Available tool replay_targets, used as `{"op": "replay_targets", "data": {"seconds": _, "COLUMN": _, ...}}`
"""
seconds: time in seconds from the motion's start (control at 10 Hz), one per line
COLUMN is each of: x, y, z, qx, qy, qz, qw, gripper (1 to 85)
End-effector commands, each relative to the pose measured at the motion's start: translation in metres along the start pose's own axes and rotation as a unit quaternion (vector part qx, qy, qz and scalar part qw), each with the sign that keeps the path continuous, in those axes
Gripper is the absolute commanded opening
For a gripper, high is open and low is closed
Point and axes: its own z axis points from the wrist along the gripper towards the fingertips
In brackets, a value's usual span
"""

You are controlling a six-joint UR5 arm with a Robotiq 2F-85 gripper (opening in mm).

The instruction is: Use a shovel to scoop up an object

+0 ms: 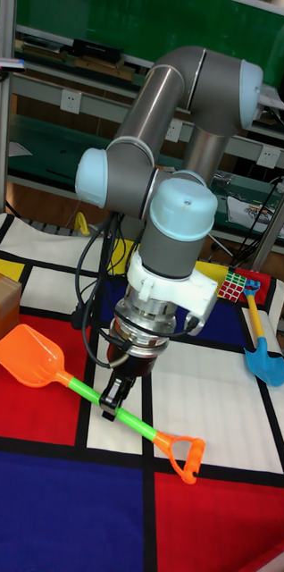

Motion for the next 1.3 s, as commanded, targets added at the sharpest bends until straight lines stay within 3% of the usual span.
{"op": "replay_targets", "data": {"seconds": 0.0, "x": -0.018, "y": 0.0, "z": 0.004, "qx": 0.005, "qy": -0.026, "qz": 0.014, "qw": 0.9996, "gripper": 29.3}}
{"op": "replay_targets", "data": {"seconds": 0.1, "x": -0.027, "y": 0.007, "z": 0.003, "qx": -0.011, "qy": -0.038, "qz": 0.013, "qw": 0.9991, "gripper": 57.3}}
{"op": "replay_targets", "data": {"seconds": 0.3, "x": -0.031, "y": 0.009, "z": 0.002, "qx": -0.014, "qy": -0.046, "qz": 0.011, "qw": 0.9988, "gripper": 59.3}}
{"op": "replay_targets", "data": {"seconds": 0.8, "x": -0.027, "y": 0.007, "z": 0.003, "qx": -0.01, "qy": -0.038, "qz": 0.018, "qw": 0.999, "gripper": 59.3}}
{"op": "replay_targets", "data": {"seconds": 1.2, "x": -0.023, "y": 0.012, "z": 0.003, "qx": -0.022, "qy": -0.031, "qz": 0.044, "qw": 0.9983, "gripper": 57.7}}
